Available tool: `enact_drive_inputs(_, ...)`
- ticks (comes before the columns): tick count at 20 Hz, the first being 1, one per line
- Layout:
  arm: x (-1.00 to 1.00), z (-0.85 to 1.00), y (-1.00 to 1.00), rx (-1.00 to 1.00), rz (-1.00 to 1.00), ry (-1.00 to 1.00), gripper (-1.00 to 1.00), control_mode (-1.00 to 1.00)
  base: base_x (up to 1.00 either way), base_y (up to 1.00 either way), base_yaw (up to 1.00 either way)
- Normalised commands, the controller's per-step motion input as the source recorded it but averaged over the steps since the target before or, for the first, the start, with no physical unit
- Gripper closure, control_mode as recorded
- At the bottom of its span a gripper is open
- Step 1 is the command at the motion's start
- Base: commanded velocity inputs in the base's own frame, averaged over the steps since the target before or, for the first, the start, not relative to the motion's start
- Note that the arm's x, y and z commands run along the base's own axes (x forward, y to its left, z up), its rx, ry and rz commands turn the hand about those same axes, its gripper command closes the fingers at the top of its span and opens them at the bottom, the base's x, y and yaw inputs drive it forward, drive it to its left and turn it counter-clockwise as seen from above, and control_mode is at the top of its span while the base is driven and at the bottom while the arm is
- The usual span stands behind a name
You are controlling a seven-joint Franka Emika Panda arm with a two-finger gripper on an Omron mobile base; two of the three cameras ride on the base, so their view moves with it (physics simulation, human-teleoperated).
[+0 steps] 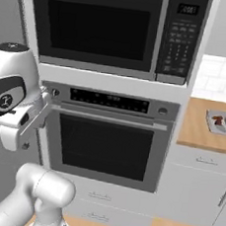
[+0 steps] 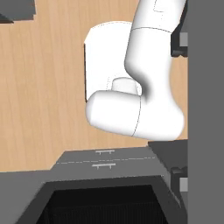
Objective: Take the meat container that has the shrimp and place it on the second highest rack of the freezer. Then take the vegetable container that has the potato and carrot and place it on the highest rack of the freezer.
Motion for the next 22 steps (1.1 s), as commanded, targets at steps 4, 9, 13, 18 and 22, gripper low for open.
enact_drive_inputs(4, 0.0, 0.0, 0.0, 0.0, 0.0, 0.0, -1.0, 1.0, 0.47, -1.0, 0.0)
enact_drive_inputs(9, 0.0, 0.0, 0.0, 0.0, 0.0, 0.0, -1.0, 1.0, 0.22, -1.0, 0.0)
enact_drive_inputs(13, 0.0, 0.0, 0.0, 0.0, 0.0, 0.0, -1.0, 1.0, 0.06, -1.0, 0.0)
enact_drive_inputs(18, 0.0, 0.0, 0.0, 0.0, 0.0, 0.0, -1.0, 1.0, 0.2, -1.0, 0.0)
enact_drive_inputs(22, 0.0, 0.0, 0.0, 0.0, 0.0, 0.0, -1.0, 1.0, 0.4, -0.81, 0.0)
